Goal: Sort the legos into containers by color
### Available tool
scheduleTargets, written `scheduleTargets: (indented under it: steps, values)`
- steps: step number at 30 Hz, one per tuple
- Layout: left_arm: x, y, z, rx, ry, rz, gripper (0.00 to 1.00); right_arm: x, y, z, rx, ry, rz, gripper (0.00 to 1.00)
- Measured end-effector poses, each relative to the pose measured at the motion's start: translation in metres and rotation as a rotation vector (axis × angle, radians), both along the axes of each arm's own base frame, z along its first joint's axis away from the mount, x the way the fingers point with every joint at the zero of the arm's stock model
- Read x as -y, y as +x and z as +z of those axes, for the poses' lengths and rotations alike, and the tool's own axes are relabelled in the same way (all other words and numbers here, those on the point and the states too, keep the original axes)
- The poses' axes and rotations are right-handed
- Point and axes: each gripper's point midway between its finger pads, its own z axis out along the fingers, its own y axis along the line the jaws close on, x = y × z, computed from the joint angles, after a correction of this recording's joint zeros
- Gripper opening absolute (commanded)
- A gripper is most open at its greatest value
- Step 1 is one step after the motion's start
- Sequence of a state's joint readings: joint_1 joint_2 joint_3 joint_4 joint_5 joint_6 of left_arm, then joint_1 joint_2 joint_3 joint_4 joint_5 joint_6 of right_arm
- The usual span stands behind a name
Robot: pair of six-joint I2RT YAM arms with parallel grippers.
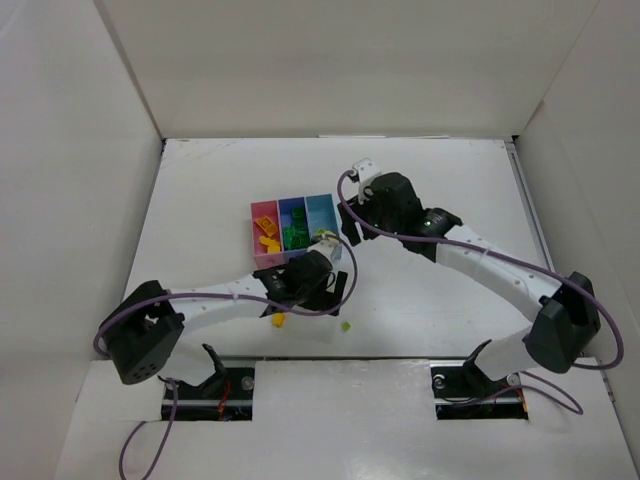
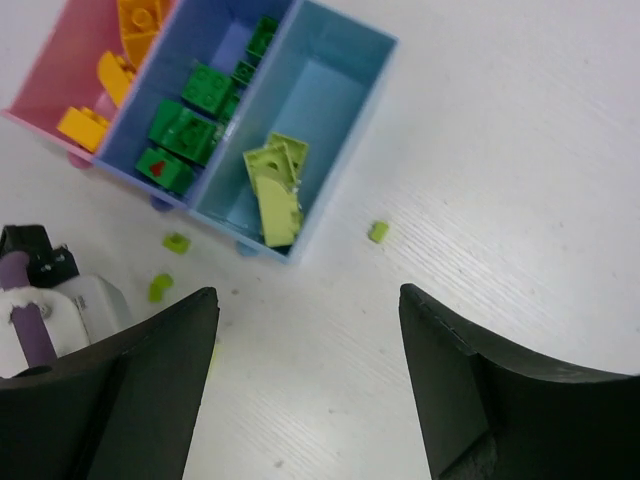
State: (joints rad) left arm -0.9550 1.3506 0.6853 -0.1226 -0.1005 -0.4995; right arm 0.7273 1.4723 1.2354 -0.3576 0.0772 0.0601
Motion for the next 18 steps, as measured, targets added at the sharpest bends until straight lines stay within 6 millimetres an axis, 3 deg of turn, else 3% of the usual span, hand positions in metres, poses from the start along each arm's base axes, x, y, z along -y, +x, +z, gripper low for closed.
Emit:
scheduleTargets:
  steps: [5,8,14,15,18]
  values:
    - [0.013,0.009,-0.006,0.035,0.056,-0.057,0.80,0.041,-0.013,-0.018,-0.040,-0.012,-0.064,0.78]
    - [0.014,0.011,-0.010,0.044,0.084,-0.070,0.79,0.059,-0.018,-0.025,-0.058,-0.021,-0.097,0.78]
    - [0.019,0.022,-0.017,0.072,0.144,-0.070,0.70,0.088,-0.020,-0.022,-0.051,-0.005,-0.161,0.78]
    - [0.022,0.024,-0.016,0.081,0.149,-0.073,0.64,0.091,-0.020,-0.020,-0.049,-0.003,-0.169,0.78]
    - [0.029,0.026,-0.016,0.097,0.159,-0.087,0.57,0.098,-0.021,-0.020,-0.047,0.004,-0.182,0.78]
